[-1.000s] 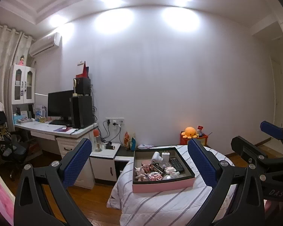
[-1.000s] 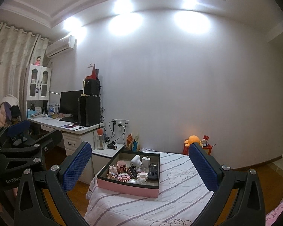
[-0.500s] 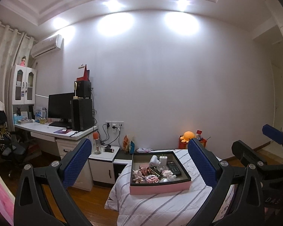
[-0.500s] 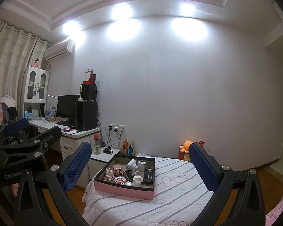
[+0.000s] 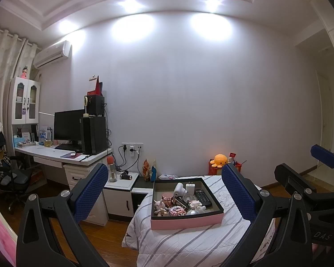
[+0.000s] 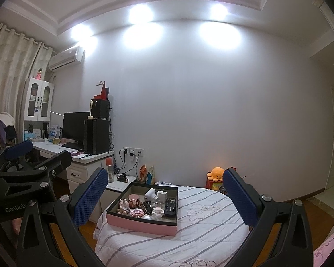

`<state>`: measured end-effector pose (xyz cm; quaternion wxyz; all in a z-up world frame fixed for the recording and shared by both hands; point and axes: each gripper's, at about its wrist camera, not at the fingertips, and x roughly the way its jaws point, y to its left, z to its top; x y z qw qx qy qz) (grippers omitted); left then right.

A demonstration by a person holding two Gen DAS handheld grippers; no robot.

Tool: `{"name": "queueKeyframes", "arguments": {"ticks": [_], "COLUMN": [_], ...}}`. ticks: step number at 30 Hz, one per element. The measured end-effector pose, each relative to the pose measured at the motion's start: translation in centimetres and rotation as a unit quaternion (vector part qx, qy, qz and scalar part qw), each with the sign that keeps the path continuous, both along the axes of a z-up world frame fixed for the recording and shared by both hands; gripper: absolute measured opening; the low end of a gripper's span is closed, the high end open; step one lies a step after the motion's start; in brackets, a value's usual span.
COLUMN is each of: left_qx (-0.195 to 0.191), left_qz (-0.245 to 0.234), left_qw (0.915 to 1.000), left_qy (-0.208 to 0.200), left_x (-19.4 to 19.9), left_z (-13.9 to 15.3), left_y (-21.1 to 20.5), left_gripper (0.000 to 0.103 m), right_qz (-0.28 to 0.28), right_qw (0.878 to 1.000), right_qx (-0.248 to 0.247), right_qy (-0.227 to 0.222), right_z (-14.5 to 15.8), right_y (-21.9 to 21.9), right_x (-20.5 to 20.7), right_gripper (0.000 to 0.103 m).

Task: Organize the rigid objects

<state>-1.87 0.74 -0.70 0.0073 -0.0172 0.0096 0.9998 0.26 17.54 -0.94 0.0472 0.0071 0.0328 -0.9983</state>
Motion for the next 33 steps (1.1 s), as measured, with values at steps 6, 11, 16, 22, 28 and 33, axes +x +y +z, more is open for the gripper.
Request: {"name": "queueKeyframes", "arguments": {"ticks": [6, 11, 16, 22, 28, 33], "left_qx": [0.002, 0.004, 0.004, 0.001, -0.002, -0.004], "left_qz": [0.000, -0.003, -0.003, -0.002, -0.001, 0.001], "left_qw": [1.0000, 1.0000, 1.0000, 1.0000, 0.9999, 1.0000], "left_qy": [-0.005, -0.007, -0.006, -0.008, -0.011, -0.009], "left_x": [-0.38, -0.63, -0.62, -0.63, -0.77, -0.74], "left_z": [-0.18, -0.28, -0.40, -0.48, -0.53, -0.48], "left_y": [0.08, 0.17, 0.31, 0.26, 0.31, 0.26], "left_gripper": [0.103, 0.103, 0.103, 0.103, 0.103, 0.103], "right_qz": [-0.013, -0.024, -0.030, -0.040, -0.046, -0.049], "right_qw": [1.000, 1.000, 0.999, 0.999, 0.999, 0.999], "right_qx": [0.004, 0.005, 0.006, 0.007, 0.008, 0.008], "right_qy": [0.003, 0.006, 0.009, 0.010, 0.008, 0.010], "right_z": [-0.11, -0.08, -0.12, -0.21, -0.28, -0.40], "right_y": [0.03, 0.16, 0.29, 0.16, 0.07, 0.02], "right_x": [-0.11, 0.00, 0.12, 0.18, 0.11, 0.14], "right_gripper": [0.103, 0.103, 0.103, 0.103, 0.103, 0.103]}}
